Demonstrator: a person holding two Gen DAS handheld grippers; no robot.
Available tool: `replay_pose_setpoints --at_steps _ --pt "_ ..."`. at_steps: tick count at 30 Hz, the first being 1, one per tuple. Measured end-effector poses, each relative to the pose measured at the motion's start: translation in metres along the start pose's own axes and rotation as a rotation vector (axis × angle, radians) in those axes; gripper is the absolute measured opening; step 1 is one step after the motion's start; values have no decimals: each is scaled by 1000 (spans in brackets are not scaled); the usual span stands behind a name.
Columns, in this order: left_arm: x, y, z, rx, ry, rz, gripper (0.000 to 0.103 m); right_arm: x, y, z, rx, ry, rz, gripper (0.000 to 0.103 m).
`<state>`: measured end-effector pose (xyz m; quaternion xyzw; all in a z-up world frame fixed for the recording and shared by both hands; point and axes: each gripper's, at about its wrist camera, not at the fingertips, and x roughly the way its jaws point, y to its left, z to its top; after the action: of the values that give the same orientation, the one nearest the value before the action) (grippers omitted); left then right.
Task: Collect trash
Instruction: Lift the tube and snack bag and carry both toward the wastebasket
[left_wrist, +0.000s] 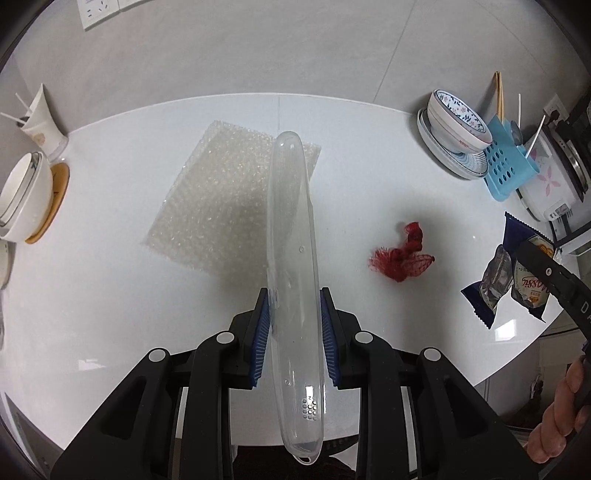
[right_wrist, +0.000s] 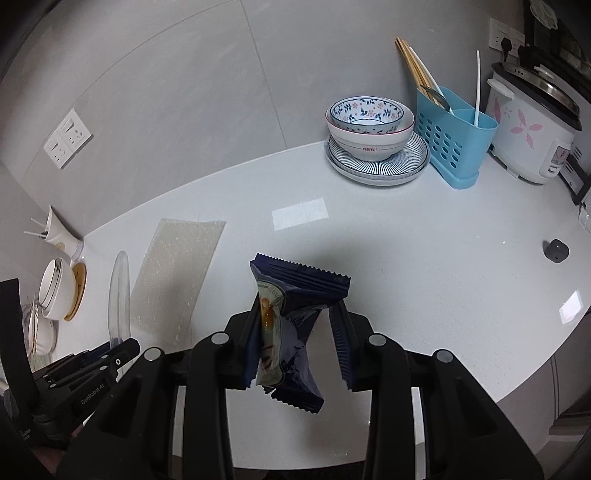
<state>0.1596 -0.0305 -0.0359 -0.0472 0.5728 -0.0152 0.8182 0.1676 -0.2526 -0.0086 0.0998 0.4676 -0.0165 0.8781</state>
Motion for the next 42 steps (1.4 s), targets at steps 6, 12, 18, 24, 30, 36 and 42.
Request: replay_pose_setpoints --at_steps 6,12,18,24,30,36,42 --pt "-9 -3 -20 0 -8 4 25 -10 -4 -17 -29 3 11 32" --pt "-14 -5 -44 -6 -7 14 25 -22 -4 -36 -84 -13 40 32" --pt "-21 -10 -67 2 -6 -1 25 -30 -8 -55 -116 -3 61 32" --pt "-30 -19 -90 16 -14 -6 25 -38 -16 -78 -143 8 65 32" --pt "-34 -28 -113 32 -12 -14 25 -46 -23 -98 -157 17 78 32" --pt "-33 -32 -135 33 -5 -20 25 -54 -28 -119 -184 23 85 32" --pt "-36 -36 -164 59 -17 -9 25 -55 -34 -142 -190 58 104 32"
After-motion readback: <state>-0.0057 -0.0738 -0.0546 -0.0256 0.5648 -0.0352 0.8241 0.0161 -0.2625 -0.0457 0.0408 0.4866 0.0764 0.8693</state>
